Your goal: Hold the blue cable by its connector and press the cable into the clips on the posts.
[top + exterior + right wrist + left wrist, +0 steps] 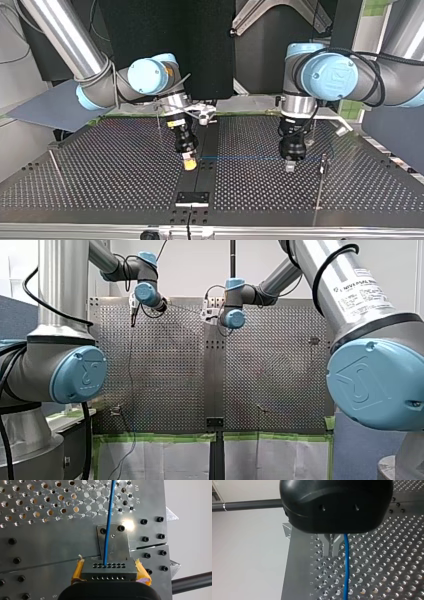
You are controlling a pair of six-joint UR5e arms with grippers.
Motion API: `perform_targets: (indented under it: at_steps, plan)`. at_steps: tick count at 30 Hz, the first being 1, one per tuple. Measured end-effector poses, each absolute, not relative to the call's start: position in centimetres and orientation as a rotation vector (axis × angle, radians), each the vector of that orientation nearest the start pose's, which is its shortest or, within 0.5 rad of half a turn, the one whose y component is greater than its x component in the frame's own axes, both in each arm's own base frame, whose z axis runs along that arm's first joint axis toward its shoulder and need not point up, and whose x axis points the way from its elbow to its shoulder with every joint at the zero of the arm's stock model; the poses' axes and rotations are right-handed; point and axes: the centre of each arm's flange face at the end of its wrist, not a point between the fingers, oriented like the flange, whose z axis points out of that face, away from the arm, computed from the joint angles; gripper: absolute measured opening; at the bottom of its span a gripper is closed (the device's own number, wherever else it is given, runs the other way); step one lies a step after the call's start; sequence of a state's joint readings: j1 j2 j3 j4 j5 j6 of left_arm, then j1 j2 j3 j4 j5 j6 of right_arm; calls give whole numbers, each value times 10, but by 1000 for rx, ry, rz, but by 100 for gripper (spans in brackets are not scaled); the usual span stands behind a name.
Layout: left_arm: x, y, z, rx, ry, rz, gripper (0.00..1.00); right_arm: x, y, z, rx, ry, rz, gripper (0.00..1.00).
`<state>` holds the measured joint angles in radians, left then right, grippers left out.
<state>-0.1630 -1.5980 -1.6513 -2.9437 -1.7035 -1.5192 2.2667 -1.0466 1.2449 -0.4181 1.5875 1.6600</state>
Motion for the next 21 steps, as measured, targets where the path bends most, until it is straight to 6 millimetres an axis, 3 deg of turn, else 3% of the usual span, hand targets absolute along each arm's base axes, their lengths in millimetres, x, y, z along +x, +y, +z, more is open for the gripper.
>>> perform_targets:
  at_steps: [21]
  plan:
    - [478,-199,455,36,1504,4,0,557,-464,369,1479,-804,1869,0]
